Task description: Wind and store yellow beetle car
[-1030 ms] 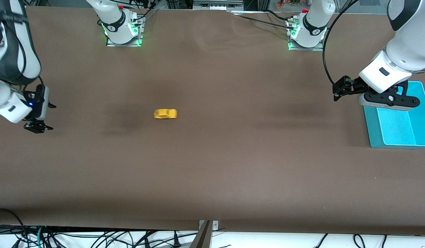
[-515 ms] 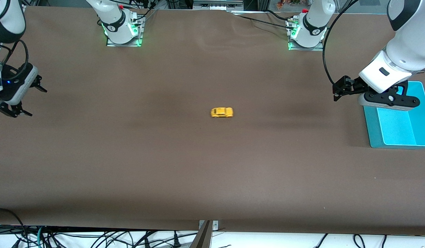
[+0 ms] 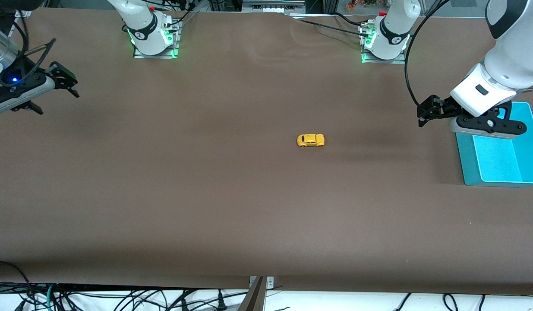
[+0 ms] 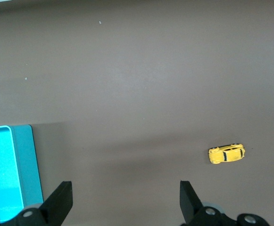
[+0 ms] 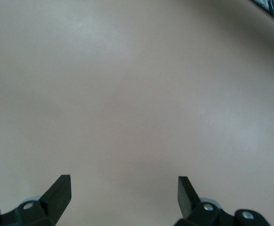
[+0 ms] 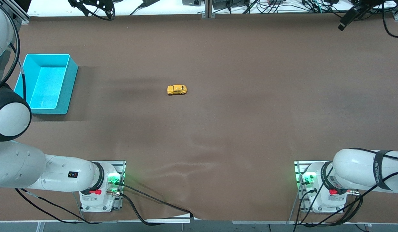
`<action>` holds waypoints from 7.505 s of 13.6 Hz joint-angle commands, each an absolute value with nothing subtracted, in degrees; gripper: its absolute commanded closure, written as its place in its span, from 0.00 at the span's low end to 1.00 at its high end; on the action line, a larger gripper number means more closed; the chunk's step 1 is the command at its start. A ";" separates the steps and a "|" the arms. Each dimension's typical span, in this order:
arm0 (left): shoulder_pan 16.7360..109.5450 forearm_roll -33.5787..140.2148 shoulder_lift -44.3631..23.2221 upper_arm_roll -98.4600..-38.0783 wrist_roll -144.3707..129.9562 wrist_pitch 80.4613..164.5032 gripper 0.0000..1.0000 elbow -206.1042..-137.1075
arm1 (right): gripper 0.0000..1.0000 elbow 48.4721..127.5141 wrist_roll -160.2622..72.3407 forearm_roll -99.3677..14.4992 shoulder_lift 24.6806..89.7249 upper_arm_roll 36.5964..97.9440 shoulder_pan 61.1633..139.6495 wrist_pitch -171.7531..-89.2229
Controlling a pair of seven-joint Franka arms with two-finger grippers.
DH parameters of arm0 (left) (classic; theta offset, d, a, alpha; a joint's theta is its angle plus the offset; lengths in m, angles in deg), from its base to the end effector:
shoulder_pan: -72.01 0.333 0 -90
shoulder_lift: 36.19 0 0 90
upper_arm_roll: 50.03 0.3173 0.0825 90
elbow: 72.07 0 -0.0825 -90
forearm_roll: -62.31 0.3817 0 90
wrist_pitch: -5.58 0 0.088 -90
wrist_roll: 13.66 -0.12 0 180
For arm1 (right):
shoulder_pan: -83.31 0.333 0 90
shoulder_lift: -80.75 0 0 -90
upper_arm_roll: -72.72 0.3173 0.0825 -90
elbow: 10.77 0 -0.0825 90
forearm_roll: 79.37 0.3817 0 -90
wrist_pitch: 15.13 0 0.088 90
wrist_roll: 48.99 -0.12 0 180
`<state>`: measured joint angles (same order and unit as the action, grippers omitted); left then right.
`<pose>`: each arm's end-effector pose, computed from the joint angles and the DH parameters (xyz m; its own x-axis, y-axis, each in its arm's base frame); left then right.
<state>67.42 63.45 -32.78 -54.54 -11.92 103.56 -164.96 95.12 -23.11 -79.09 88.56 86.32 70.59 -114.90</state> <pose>0.5743 -0.0886 0.5677 0.9910 -0.1305 0.0299 -0.1301 -0.9914 -0.0142 0.5204 0.0149 0.5671 0.8939 0.4482 0.0113 0.4476 -0.8935 0.0356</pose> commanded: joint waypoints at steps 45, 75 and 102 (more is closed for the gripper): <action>63.14 65.21 -18.62 -68.58 -62.14 118.50 0.00 -177.35 | 0.00 90.66 -41.52 -77.70 86.47 83.36 71.79 -108.65; 62.35 71.98 -8.51 -73.67 -65.87 155.08 0.00 -196.70 | 0.00 90.57 -41.08 -77.70 86.29 82.21 71.79 -108.56; 94.94 77.31 -14.31 -72.97 -96.07 97.34 0.94 -162.77 | 0.00 90.57 -41.17 -77.08 86.29 81.77 71.97 -108.21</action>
